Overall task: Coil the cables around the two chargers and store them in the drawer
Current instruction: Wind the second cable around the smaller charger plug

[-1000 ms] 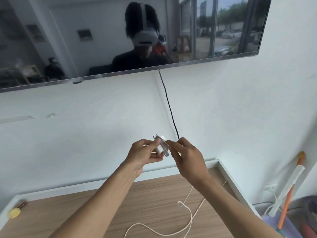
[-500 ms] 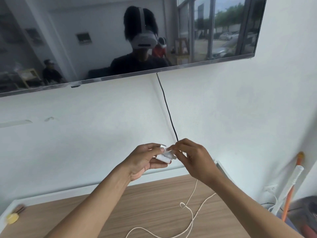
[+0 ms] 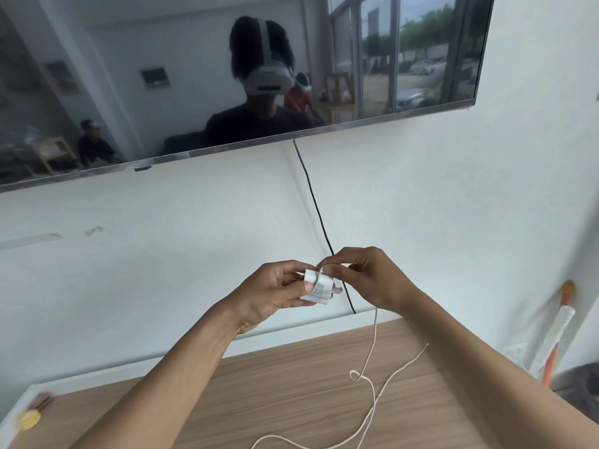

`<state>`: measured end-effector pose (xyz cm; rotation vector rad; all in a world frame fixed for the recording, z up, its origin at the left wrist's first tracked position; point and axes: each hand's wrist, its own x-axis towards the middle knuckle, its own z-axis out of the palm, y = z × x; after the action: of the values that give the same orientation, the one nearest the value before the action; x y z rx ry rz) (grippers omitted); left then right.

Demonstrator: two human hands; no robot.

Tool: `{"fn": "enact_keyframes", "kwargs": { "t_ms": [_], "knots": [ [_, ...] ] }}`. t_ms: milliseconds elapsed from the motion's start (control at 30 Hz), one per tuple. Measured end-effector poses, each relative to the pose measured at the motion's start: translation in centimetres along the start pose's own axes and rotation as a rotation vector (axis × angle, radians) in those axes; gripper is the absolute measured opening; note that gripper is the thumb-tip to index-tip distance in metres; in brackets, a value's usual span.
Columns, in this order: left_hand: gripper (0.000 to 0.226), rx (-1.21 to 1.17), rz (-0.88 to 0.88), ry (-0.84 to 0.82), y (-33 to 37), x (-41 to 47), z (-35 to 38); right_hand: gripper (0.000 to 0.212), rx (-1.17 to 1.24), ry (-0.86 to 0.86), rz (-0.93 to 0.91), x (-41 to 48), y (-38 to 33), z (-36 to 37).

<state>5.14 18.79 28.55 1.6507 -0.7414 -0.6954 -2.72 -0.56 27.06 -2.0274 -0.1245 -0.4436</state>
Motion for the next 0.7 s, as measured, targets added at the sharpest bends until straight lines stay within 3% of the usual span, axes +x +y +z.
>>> {"fn": "enact_keyframes", "kwargs": {
  "t_ms": [167,467,700],
  "knots": [
    [0.027,0.008,0.000,0.068,0.0,-0.5,-0.1,0.015,0.077,-0.004,0.063,0.2,-0.5,0.2],
    [0.028,0.009,0.028,0.039,0.3,-1.2,-0.7,0.012,0.221,-0.021,0.104,0.8,-0.3,0.6],
    [0.031,-0.164,0.023,0.022,0.6,-1.4,-0.6,0.024,0.410,0.036,0.164,0.5,0.7,2.5]
  ]
}}
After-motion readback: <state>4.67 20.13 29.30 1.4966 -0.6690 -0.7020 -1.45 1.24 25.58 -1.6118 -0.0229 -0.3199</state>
